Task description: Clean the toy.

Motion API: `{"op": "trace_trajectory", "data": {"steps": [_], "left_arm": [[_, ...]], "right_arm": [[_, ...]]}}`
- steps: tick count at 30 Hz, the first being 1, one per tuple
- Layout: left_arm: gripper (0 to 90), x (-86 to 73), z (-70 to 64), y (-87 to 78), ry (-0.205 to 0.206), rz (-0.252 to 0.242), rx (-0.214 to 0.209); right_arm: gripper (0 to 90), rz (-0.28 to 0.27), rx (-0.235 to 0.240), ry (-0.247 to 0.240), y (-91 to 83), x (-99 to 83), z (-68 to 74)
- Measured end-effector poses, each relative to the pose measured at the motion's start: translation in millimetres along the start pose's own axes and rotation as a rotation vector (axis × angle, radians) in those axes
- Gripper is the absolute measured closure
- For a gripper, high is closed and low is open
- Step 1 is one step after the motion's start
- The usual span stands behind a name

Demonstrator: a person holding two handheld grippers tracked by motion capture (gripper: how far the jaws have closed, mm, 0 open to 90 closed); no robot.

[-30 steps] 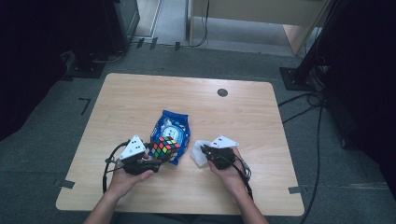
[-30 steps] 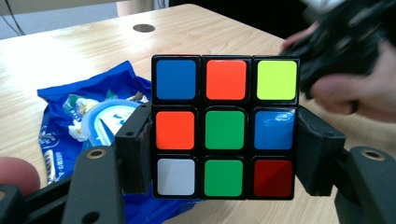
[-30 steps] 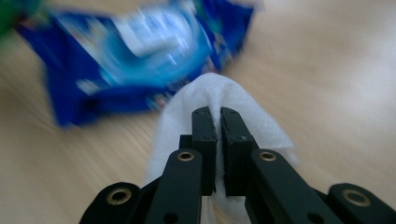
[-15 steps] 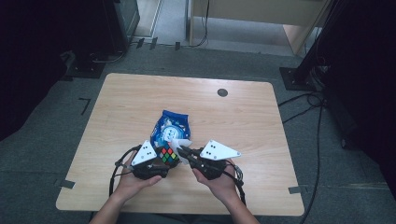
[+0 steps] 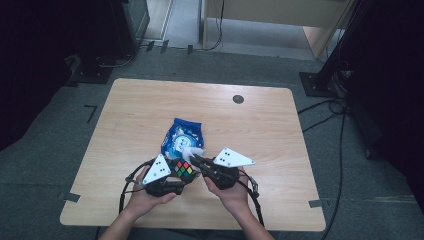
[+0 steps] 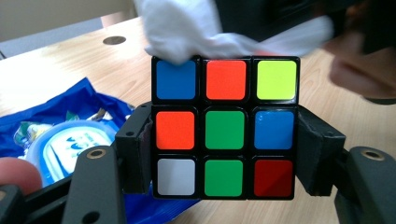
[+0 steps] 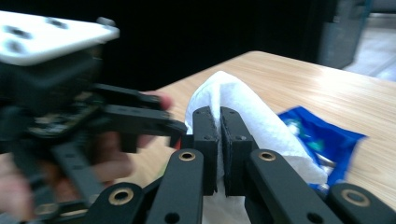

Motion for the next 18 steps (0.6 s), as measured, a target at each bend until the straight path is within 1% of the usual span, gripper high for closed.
{"op": "trace_trajectory", "data": {"steps": [2, 3, 5, 7, 8, 9, 10, 11, 12, 13, 15, 17, 18], "left_arm": [[34.1, 1.1, 0.8, -1.5, 0.0, -0.002, 0.003], [34.2, 1.6, 1.7, -2.5, -0.007, -0.008, 0.001], [34.2, 2.6, 4.2, -5.0, -0.014, -0.018, 0.005], [34.2, 4.2, 8.5, -8.3, -0.023, -0.029, 0.015], [34.2, 4.2, 9.8, -8.7, -0.024, -0.028, 0.02], [34.2, 3.2, 11.7, -8.8, -0.02, -0.02, 0.033], [34.2, 2.3, 12.7, -8.5, -0.017, -0.016, 0.038], [34.2, 1.1, 13.4, -7.8, -0.017, -0.009, 0.04], [34.2, 0.2, 13.4, -6.9, -0.018, -0.006, 0.04], [34.2, -0.2, 12.9, -5.9, -0.014, -0.003, 0.044], [34.2, -0.4, 10.0, -3.5, -0.005, 0.005, 0.039], [34.2, 0.0, 5.9, -0.8, 0.002, 0.006, 0.034], [34.2, 0.2, 4.1, 0.0, 0.009, 0.008, 0.031]], "right_arm": [[87.3, 0.004, -0.036, 0.011, 0.3, -3.3, -7.2], [87.2, 0.017, -0.073, 0.002, 0.2, -6.7, -12.7], [87.4, 0.043, -0.128, -0.019, 0.2, -13.6, -21.3], [87.7, 0.088, -0.211, -0.032, -0.3, -24.3, -32.2], [87.7, 0.095, -0.234, -0.023, -1.5, -29.2, -38.9], [87.8, 0.093, -0.242, -0.004, -3.1, -30.6, -41.3], [87.8, 0.084, -0.244, 0.013, -6.5, -29.1, -43.3], [87.7, 0.069, -0.238, 0.015, -8.8, -26.1, -42.7], [87.7, 0.047, -0.225, 0.016, -12.3, -20.5, -39.2], [87.7, 0.021, -0.204, 0.0, -15.4, -13.7, -34.0], [87.6, -0.022, -0.139, -0.017, -20.1, -0.7, -18.4], [87.6, -0.059, -0.065, -0.044, -21.7, 9.4, 1.8], [87.6, -0.063, -0.043, -0.052, -21.0, 11.0, 7.6]]}}
Point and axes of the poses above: each handheld gripper's, and its own axes: y roughly forward along the jaws, x roughly out of its top, z roughly to its left, the point moved 5 cm from there along y, roughly forward along the jaws
